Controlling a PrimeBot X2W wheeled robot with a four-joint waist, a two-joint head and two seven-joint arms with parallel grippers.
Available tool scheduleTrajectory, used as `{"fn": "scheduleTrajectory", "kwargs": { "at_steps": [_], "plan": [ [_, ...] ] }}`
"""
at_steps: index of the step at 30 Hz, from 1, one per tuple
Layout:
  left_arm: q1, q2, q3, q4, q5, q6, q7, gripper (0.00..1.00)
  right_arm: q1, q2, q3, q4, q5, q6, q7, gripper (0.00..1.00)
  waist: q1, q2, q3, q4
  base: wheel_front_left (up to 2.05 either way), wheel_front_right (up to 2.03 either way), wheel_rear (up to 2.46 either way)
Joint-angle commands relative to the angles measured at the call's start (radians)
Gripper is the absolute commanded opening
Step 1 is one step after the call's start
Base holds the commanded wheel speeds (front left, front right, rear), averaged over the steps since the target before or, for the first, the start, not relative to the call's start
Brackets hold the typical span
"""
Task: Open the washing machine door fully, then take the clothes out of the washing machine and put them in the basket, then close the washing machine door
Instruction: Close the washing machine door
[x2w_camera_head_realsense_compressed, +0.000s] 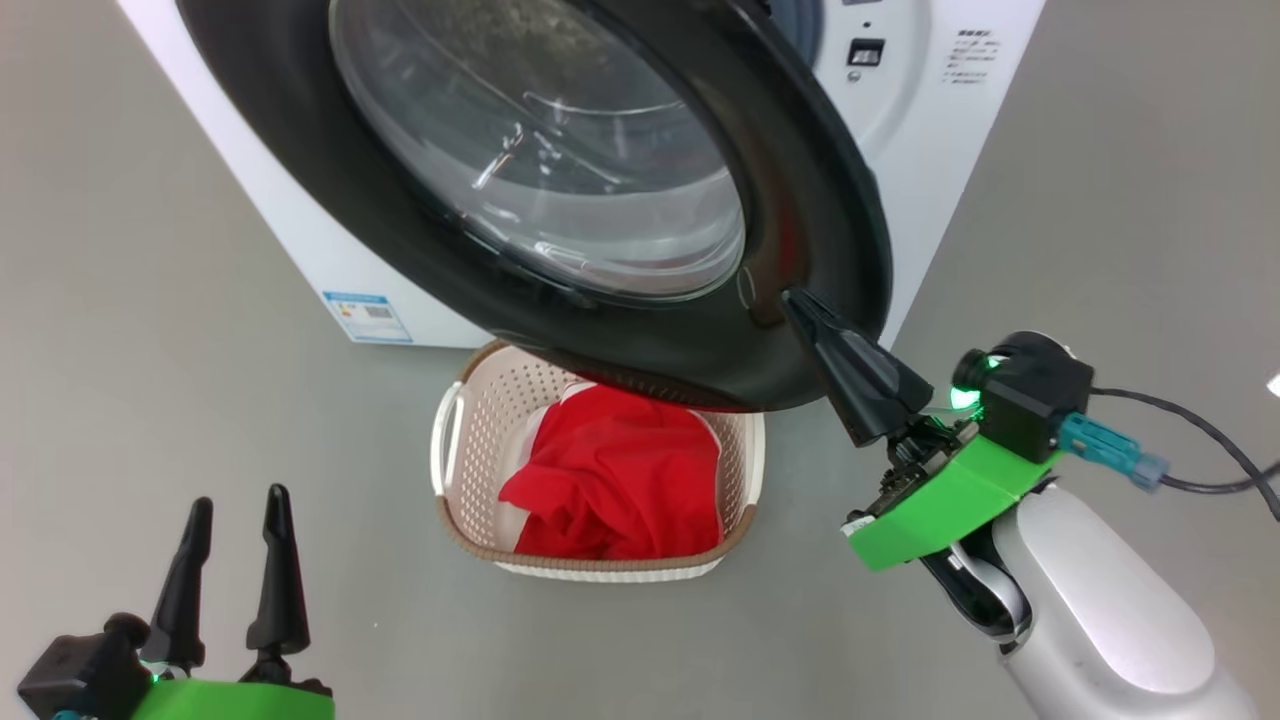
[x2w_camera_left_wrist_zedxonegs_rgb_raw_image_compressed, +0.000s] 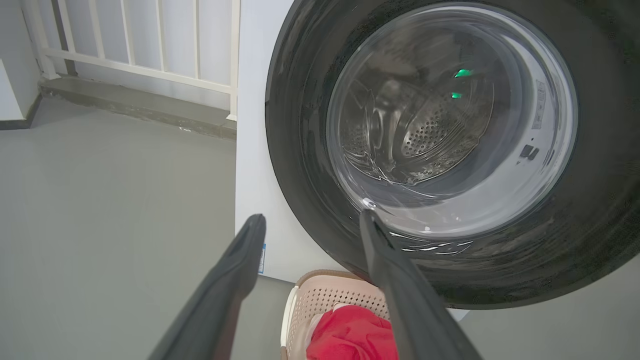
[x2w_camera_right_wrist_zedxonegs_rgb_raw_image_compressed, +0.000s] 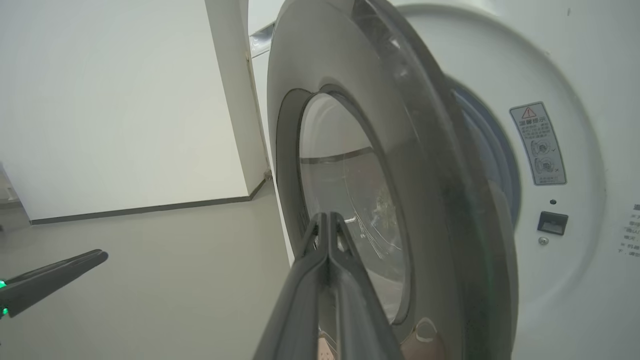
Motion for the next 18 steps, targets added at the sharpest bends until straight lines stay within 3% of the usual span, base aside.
{"fn": "scheduleTrajectory", "kwargs": {
  "at_steps": [1,18],
  "plan": [
    [-0.04,0.01,0.042,-0.016,0.008,-0.007,-0.012,1.0,-0.026,-0.004,0.027,-0.001,0.002,0.002,-0.005,0.0,-0.0001,0.0,0.02,0.017,0.0,0.0,0.0],
    [-0.083,-0.016,0.072,0.004,0.034,-0.046,-0.012,1.0,-0.101,-0.024,0.009,0.138,0.017,0.002,-0.005,0.0,-0.0001,0.0,0.094,0.047,0.0,0.0,0.0]
  ]
}}
